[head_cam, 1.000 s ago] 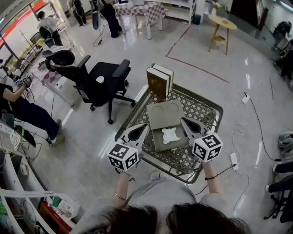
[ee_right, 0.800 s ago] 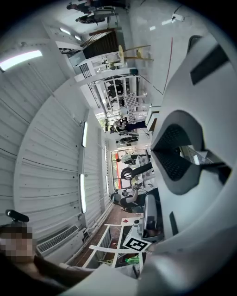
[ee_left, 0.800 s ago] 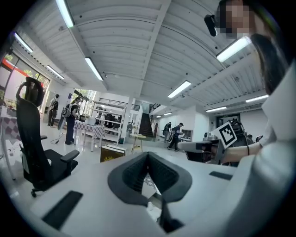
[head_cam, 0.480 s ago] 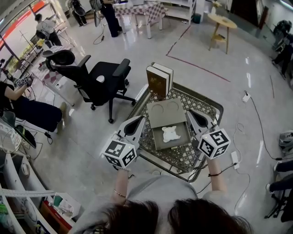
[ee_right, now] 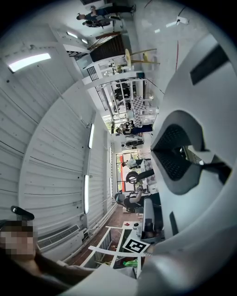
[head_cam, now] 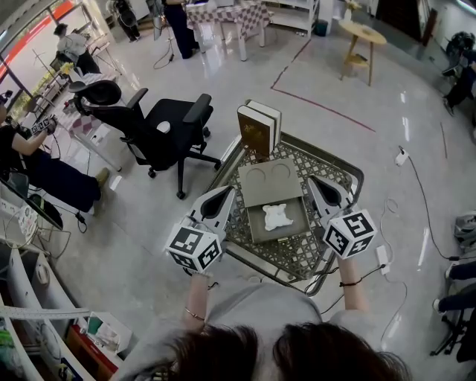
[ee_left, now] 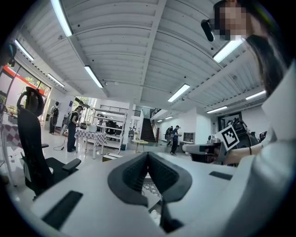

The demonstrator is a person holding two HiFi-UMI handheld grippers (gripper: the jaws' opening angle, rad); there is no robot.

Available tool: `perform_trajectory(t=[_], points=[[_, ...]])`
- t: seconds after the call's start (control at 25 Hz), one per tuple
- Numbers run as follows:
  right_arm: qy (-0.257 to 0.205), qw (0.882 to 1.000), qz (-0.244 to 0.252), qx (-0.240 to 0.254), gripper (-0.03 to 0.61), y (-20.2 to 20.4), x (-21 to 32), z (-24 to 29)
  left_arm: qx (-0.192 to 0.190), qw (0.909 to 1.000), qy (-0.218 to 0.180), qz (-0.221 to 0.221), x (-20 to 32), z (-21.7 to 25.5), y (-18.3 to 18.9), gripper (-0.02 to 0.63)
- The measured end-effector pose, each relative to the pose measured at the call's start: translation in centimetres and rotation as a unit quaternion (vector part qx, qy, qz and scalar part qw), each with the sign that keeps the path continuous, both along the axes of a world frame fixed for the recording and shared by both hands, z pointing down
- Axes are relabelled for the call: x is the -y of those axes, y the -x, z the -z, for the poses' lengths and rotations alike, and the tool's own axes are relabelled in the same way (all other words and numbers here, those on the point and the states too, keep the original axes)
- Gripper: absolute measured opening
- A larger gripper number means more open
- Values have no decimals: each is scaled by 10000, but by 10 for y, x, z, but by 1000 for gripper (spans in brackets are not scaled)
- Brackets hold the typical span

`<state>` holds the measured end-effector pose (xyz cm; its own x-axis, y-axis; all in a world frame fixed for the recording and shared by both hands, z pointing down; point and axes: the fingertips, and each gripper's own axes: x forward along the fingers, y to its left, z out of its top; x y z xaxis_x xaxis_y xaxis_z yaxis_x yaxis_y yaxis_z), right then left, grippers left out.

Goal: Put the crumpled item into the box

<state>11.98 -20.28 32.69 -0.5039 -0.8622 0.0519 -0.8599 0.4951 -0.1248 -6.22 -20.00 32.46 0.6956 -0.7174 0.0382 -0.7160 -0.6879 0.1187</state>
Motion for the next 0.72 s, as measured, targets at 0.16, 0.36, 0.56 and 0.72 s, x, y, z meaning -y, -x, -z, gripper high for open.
perform_trajectory(t=[0.16,0.36,0.56,0.72], points=[[-31,10000,24,-47,21,1,-1,0,14,10000,10,0,1,-1,0,17],[-46,10000,-12,-45,21,-2,-1,-1,28,10000,0,5,2,-2,0,17],[-72,9999,-79,-44,21,-6,-2,1,48,10000,0,3,1,-2,1,17],[-82,9999,-114,-45,21,-8,-1,2,44,10000,4,21,1,-2,1,17]])
